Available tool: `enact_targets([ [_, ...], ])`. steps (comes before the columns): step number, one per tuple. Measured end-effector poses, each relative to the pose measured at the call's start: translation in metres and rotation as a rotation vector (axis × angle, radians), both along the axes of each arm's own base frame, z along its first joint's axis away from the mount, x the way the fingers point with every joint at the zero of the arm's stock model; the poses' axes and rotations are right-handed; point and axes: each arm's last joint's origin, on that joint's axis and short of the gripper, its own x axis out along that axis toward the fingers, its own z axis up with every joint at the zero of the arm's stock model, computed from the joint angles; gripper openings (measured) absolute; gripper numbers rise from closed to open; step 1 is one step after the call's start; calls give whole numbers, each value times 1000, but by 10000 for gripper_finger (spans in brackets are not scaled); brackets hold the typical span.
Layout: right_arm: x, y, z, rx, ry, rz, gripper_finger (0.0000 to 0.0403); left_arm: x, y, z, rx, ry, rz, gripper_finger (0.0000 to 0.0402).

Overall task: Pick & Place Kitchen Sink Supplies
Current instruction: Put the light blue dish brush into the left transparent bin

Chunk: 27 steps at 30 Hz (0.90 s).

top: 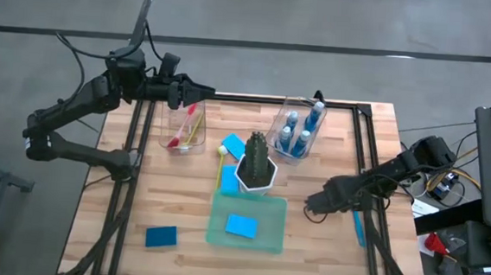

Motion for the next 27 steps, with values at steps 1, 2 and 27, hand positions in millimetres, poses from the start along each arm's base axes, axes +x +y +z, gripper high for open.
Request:
enact_targets([
  [1, 2, 1, 2, 4, -11, 0, 215, 0, 0, 0, 0, -1, -3, 211],
  [2, 4, 2, 4, 4, -21, 1, 210, 0, 0, 0, -1, 0, -9, 211],
  [27, 7, -9, 25, 393, 137, 674, 71, 0, -2, 0, 13, 1, -53, 210],
])
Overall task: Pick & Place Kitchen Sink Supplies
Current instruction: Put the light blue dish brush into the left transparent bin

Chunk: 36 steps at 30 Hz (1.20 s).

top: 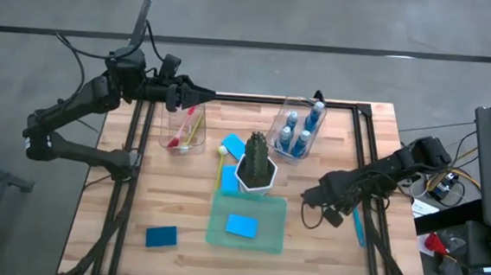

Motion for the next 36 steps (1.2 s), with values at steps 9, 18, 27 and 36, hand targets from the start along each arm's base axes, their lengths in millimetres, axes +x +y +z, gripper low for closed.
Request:
enact_targets([
  [9, 8, 1, -36, 116, 178, 107, 35, 0, -2, 0, -2, 0, -30, 209],
  [18, 14, 4, -72, 243, 325, 194, 8, 0, -3, 0, -7, -1, -66, 209],
  [27, 11, 3, -93, 329, 389, 239, 8, -1, -4, 1, -16, -4, -73, 209],
  [36, 18, 6, -90, 441, 201, 324, 8, -1, -4, 1, -25, -7, -74, 209],
])
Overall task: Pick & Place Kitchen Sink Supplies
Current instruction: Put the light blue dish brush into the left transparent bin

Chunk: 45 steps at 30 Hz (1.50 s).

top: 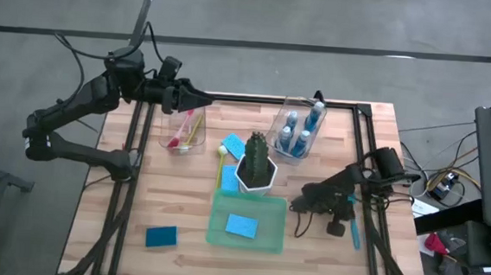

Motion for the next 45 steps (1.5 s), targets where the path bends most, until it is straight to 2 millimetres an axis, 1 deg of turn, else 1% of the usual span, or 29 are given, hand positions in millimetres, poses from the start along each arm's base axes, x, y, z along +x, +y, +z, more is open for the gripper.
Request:
enact_targets([
  [3, 3, 0, 6, 9, -72, -24, 8, 0, 0, 1, -9, -9, -2, 209],
  [6, 4, 0, 9, 15, -97, -27, 8, 0, 0, 2, -7, -16, -14, 209],
  [9, 6, 1, 16, 13, -160, -31, 8, 0, -1, 2, -4, -22, -18, 209],
  [13, 14, 1, 34, -19, -310, -53, 8, 0, -1, 3, -2, -28, -18, 209],
  [17, 11, -2, 55, -84, -388, -121, 8, 0, -1, 3, 0, -30, -18, 209],
  [19, 9, -2, 68, -115, -430, -182, 8, 0, -1, 3, 4, -31, -17, 209],
  [22, 2, -5, 82, -191, -429, -317, 8, 0, 0, 4, 7, -36, -17, 209],
  [25, -3, -5, 97, -287, -452, -509, 8, 0, 0, 4, 7, -36, -17, 209],
  [29, -10, -8, 108, -385, -471, -776, 13, 0, 0, 4, 8, -36, -17, 209],
  [32, -17, -11, 111, -459, -462, -953, 35, 0, -1, 4, 13, -37, -19, 209],
  [36, -20, -12, 109, -513, -450, -1106, 87, 0, -1, 4, 13, -37, -20, 209],
  [41, -26, -13, 96, -606, -354, -1210, 157, 0, -1, 4, 13, -37, -20, 209],
  [45, -28, -12, 85, -661, -307, -1228, 186, 0, -1, 4, 12, -37, -24, 209],
])
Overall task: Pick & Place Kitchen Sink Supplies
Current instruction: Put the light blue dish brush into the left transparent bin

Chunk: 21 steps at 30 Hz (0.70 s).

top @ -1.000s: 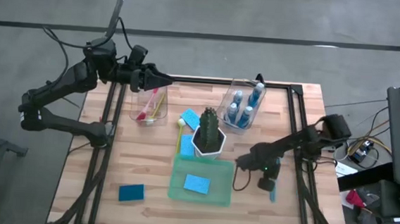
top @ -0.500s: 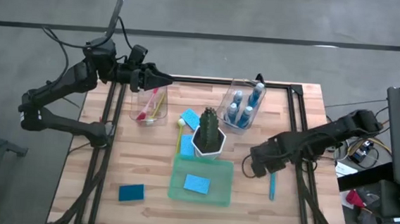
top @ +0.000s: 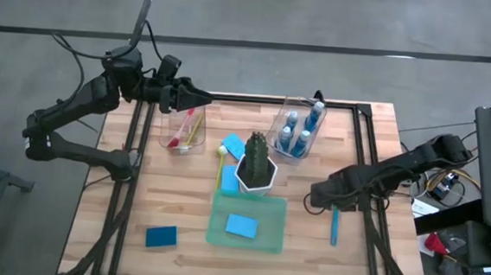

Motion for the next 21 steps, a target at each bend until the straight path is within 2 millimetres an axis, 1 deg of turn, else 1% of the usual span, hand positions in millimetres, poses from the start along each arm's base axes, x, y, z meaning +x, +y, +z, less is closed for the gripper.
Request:
enact_targets([
  [8, 0, 0, -26, -13, 34, -3, 191, 0, 0, 0, -1, 0, -1, 209],
  [13, 0, 0, -35, -14, 60, 36, 175, 0, 0, 0, -2, 0, -1, 209],
  [17, 1, 0, -39, -8, 40, 65, 141, 0, 0, 0, -6, 1, -1, 209],
  [21, 2, 0, -37, -13, 8, 80, 84, 0, 0, 0, -8, 1, -1, 209],
])
